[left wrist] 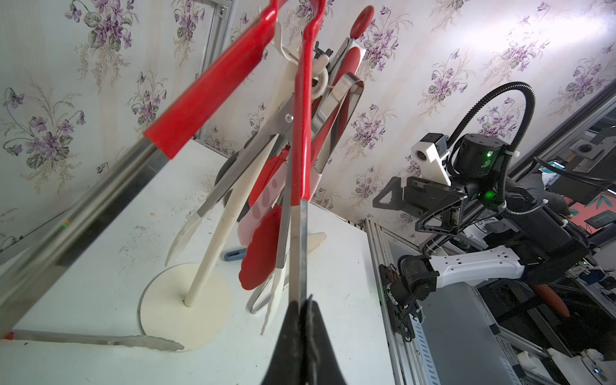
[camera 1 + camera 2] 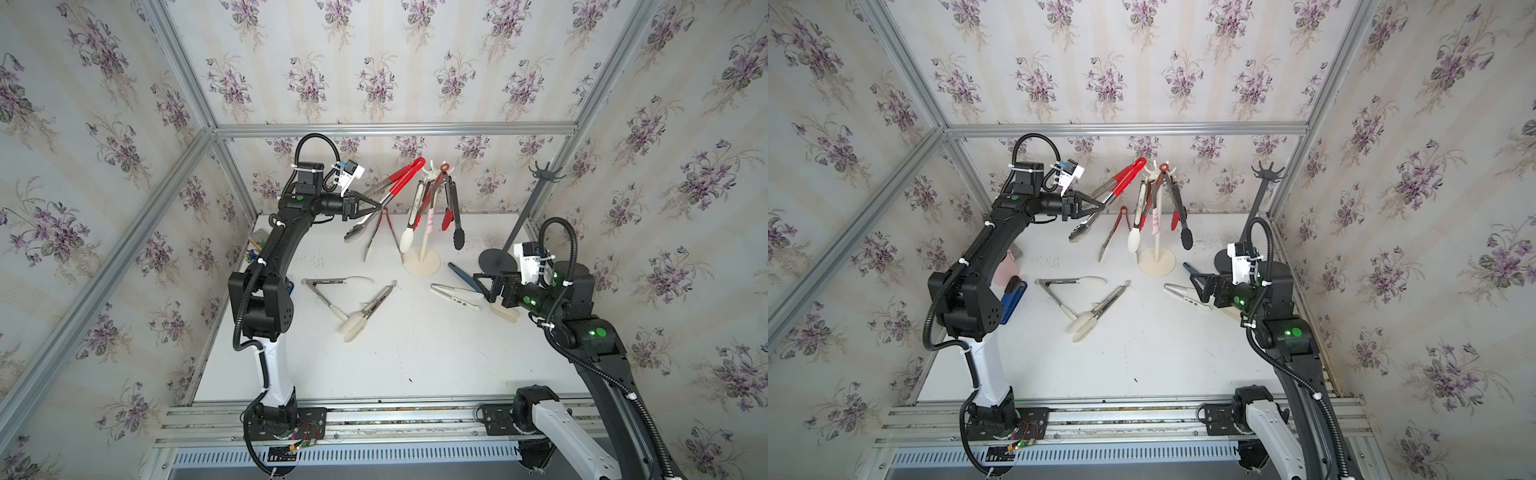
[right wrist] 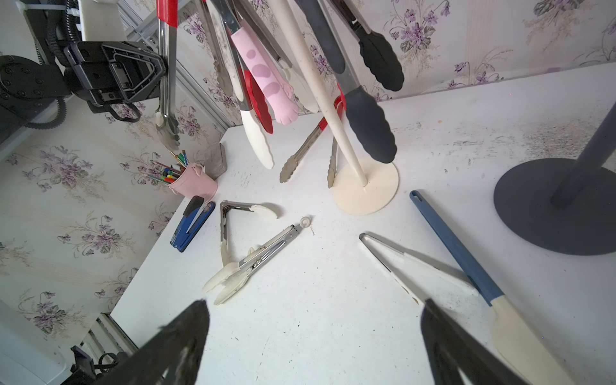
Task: Hang food tongs on kitchen utensil racks
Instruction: Hang the food tongs on the rack.
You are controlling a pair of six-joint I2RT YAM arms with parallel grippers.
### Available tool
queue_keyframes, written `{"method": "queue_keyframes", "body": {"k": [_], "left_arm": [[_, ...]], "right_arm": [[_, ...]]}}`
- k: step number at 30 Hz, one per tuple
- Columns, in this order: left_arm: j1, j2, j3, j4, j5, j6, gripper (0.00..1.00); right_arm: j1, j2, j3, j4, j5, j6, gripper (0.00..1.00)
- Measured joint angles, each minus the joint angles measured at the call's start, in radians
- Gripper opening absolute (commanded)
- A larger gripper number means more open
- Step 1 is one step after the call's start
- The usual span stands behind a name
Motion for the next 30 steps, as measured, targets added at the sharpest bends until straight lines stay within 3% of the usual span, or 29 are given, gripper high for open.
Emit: {"method": "queue_keyframes", "body": {"k": [30], "left_arm": [[-0.024,0.055,0.016,0.020,0.024,-0.052,0.00]], "right_arm": [[0.000,-0.019,-0.003,-0.030,0.003,-0.009,0.98]]}}
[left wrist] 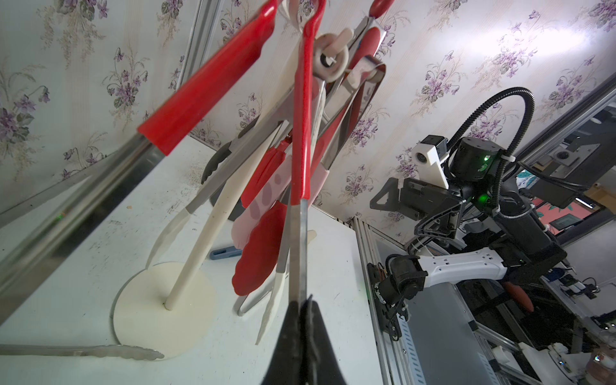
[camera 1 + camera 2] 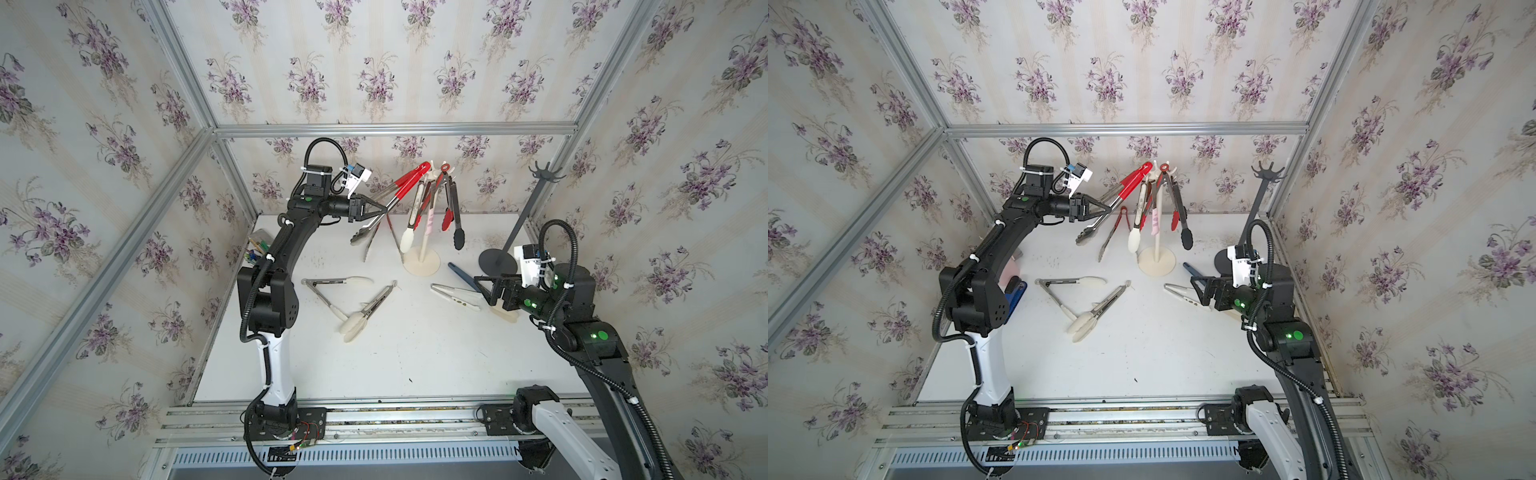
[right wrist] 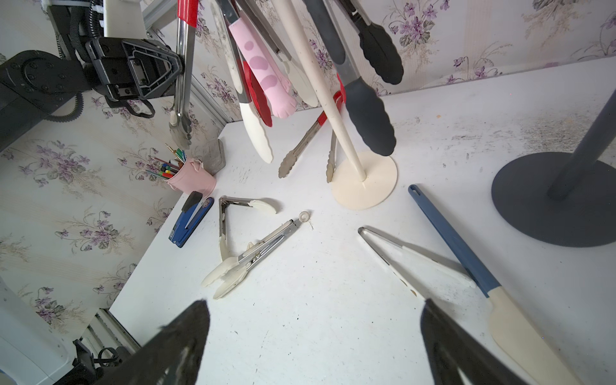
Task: Hang food tongs on kitchen utensil racks
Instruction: Hang the food tongs on the rack.
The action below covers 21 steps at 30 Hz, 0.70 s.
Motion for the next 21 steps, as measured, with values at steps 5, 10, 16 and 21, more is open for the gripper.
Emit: {"method": "queue_keyframes", "body": {"k": [5,10,16,21], "left_arm": [[-0.001,0.007,-0.005,0.000,0.001,0.000,0.00],[0.000,0.013,-0.005,0.001,0.001,-0.001,0.20],[0.000,0.019,-0.005,0.001,-0.053,-0.012,0.54],[0.001,0.009,-0.005,0.000,-0.127,-0.007,0.71]], "right_arm": [[0.000,-0.004,0.000,0.000,0.000,-0.003,0.98],[0.000,-0.010,0.000,-0.003,0.000,-0.003,0.98],[0.000,-0.021,0.000,-0.008,0.000,-0.003,0.98],[0.000,-0.022,-0.001,-0.008,0.002,-0.003,0.98]]}}
